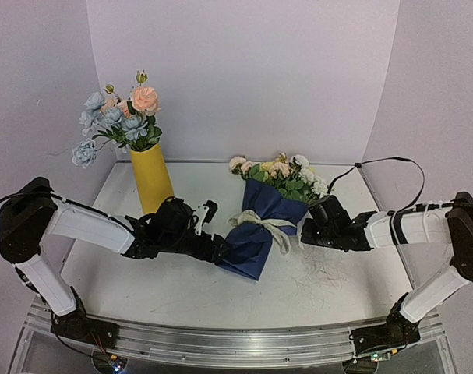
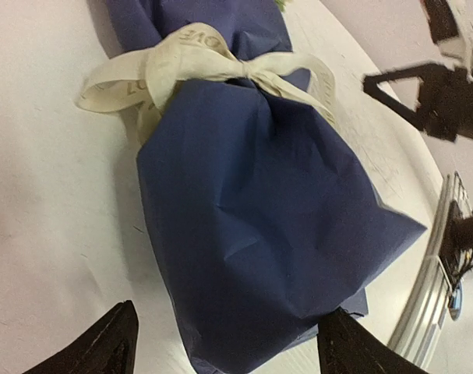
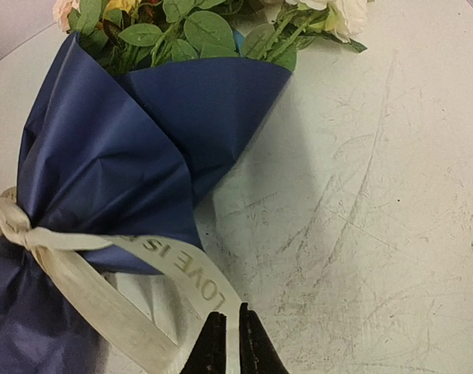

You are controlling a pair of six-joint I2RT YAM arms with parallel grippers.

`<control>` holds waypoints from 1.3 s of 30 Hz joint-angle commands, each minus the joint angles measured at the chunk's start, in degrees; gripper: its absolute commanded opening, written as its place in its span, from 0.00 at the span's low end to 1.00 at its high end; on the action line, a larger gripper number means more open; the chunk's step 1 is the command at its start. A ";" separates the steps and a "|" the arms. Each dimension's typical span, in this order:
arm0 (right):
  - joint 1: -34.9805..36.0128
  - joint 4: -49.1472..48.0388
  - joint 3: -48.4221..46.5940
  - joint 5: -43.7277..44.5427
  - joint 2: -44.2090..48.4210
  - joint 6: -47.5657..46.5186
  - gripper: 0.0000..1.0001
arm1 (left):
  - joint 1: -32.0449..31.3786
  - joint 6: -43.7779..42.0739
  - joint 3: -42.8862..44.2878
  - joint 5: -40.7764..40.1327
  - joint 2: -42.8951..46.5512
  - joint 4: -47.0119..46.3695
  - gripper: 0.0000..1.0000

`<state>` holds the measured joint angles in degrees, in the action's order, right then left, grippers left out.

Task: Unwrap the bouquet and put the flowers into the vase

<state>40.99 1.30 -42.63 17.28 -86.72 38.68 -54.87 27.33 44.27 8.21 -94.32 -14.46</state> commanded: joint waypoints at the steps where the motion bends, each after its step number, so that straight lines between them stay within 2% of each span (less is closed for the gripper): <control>1: -0.64 0.38 0.69 1.33 3.06 0.09 0.05 | 6.07 -1.77 3.19 -3.51 0.39 0.77 0.79; 2: -0.64 0.37 0.71 1.04 3.30 0.06 0.00 | 6.85 -4.42 5.59 -5.06 -1.28 1.74 0.76; 5: -0.65 0.38 0.42 0.33 3.16 -0.25 0.00 | 7.33 -7.17 9.73 -5.15 -4.45 4.60 0.75; 7: -0.65 -0.06 -0.13 -1.08 2.69 -1.56 0.17 | 7.30 -9.48 12.32 2.00 -6.12 5.75 0.75; 9: -0.65 -0.53 -0.57 -2.19 2.25 -2.56 0.19 | 6.49 -10.80 13.14 6.59 -6.98 5.75 0.75; 13: -0.61 -0.86 -1.51 -2.96 1.62 -3.22 0.21 | 4.10 -12.32 13.00 8.50 -8.73 5.91 0.73; 18: -0.63 -0.86 -3.36 -4.39 2.21 -3.07 0.32 | 0.23 -12.30 12.36 10.71 -10.70 6.01 0.71; 21: -0.65 -0.86 -3.72 -6.12 3.18 -2.80 0.33 | -2.60 -11.25 12.01 11.75 -10.69 6.11 0.71; 26: -0.65 -3.09 -4.06 -11.69 3.97 -3.53 0.37 | -3.14 -8.39 9.48 11.51 -7.07 6.11 0.75; 30: -0.53 -4.56 -5.12 -16.74 4.18 -4.68 0.52 | -3.11 -7.56 7.12 9.04 1.85 7.29 0.83; 34: 0.45 -4.91 -7.54 -20.74 1.48 -4.73 0.67 | -1.09 -7.07 6.65 8.39 7.86 10.26 0.85; 36: 0.93 -4.90 -8.04 -21.28 0.10 -4.22 0.68 | 1.46 -6.69 5.84 9.20 9.28 10.31 0.85; 39: 1.81 -5.32 -7.79 -21.39 -1.10 -3.22 0.62 | 5.81 -6.33 5.75 8.70 9.24 10.45 0.84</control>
<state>41.56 -2.04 -48.82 -1.93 -85.80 34.61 -54.37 19.92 50.74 17.93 -85.97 -5.02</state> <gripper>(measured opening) 0.658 0.846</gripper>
